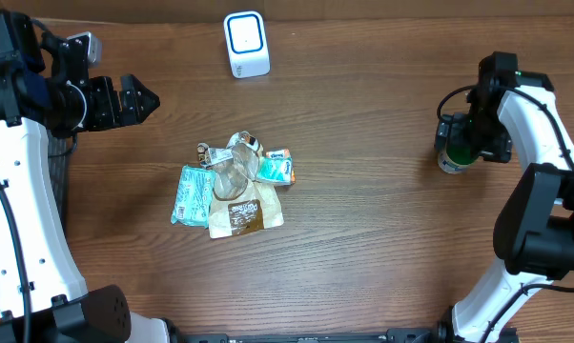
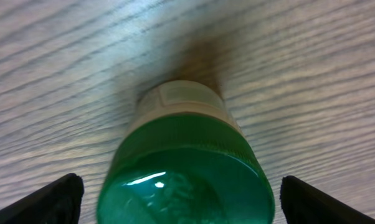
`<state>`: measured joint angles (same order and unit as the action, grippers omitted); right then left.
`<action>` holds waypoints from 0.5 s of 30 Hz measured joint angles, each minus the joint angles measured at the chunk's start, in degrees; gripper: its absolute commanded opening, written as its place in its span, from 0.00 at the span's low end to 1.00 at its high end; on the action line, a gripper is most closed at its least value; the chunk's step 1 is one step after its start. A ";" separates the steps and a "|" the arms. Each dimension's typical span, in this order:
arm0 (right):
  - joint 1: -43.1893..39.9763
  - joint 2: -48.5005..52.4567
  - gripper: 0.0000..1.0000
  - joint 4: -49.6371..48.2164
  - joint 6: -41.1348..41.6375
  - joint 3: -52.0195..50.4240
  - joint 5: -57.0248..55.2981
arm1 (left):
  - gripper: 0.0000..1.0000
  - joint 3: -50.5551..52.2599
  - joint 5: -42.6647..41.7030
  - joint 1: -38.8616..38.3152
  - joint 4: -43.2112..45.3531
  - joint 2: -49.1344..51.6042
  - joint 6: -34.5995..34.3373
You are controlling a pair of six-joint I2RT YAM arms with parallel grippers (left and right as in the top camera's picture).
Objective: Scan the item barcode
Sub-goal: 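Carry the jar to the right side and set it down upright, then release the jar and move the right gripper over the item pile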
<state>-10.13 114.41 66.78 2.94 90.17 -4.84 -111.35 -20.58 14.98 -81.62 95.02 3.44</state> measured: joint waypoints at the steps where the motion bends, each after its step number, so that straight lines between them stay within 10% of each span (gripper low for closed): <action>1: 0.00 0.02 1.00 1.55 0.02 1.03 0.11 | 1.00 0.00 0.00 0.00 0.02 0.00 0.00; 15: 3.08 -0.35 1.00 16.59 3.50 24.92 16.44 | 0.99 0.00 0.00 0.00 0.02 0.00 0.00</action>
<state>-7.05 114.06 83.37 6.44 115.09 11.60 -111.35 -20.58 14.98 -81.60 95.02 3.44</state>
